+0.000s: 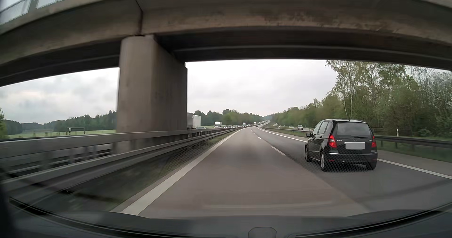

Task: Follow the waypoints while adhering to traffic rules and regulations

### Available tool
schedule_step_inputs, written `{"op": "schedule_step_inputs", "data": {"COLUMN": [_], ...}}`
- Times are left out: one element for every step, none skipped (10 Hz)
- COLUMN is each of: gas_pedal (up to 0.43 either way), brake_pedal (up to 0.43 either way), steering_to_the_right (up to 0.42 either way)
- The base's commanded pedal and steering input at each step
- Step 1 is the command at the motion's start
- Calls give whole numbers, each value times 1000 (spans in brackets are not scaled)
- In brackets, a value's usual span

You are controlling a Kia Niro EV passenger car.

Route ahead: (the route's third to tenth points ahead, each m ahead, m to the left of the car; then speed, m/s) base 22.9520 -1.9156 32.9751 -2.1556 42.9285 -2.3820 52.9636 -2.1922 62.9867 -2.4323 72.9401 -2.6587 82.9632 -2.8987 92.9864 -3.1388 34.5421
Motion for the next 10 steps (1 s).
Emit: {"op": "schedule_step_inputs", "data": {"gas_pedal": [780,780,780,780,780,780,780,780,780,772], "brake_pedal": [0,0,0,0,0,0,0,0,0,0], "steering_to_the_right": [1,0,0,-1,0,-1,-1,0,-1,-1]}}
